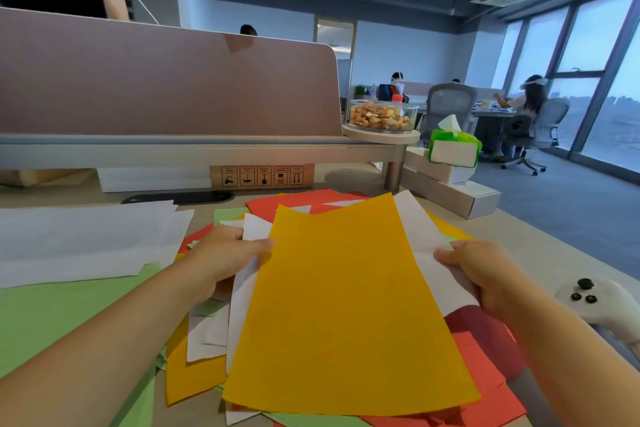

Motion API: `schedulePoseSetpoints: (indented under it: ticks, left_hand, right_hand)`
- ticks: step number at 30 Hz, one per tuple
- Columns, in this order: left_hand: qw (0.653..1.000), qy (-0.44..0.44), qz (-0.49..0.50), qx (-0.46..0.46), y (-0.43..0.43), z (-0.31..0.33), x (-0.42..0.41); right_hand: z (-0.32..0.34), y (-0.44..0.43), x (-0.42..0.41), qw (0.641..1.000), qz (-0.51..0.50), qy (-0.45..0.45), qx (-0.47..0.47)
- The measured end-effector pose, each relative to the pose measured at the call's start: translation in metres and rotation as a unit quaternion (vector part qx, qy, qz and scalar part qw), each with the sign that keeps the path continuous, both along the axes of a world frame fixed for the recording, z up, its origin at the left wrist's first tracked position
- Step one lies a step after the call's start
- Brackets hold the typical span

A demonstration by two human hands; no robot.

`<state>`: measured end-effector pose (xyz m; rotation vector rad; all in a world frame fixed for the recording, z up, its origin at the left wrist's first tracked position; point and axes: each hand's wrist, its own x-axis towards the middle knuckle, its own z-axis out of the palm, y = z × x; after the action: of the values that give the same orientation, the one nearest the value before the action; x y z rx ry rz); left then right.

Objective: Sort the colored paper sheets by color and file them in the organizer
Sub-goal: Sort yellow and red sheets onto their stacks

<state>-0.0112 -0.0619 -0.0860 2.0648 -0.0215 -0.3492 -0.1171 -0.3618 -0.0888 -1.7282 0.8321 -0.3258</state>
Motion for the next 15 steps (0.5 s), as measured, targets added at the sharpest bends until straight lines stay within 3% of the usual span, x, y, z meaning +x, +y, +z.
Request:
schedulePoseSetpoints:
  ticks: [3,6,11,15]
  left_hand:
    - [0.999,-0.02,-0.008,0.038,0.002,-0.001,-0.002]
    - [0.998,-0.007,-0.035,0.061,0.004,0.0,-0.002]
    - [0.999,0.049,-0.019,0.005,0.005,0.001,0.0]
    - [0.999,0.04,0.013,-0.017,0.009,-0.001,0.006]
  right_hand:
    - [0.005,0.004,-0.004,0.998,-0.006,-0.005,0.068]
    - [0.007,0.007,-0.005,0.998,-0.026,-0.029,0.047]
    - [0.01,0.009,-0.008,0.994,-0.063,-0.088,0.029]
    - [0.006,-0.004,-0.007,0.985,-0.133,-0.11,-0.014]
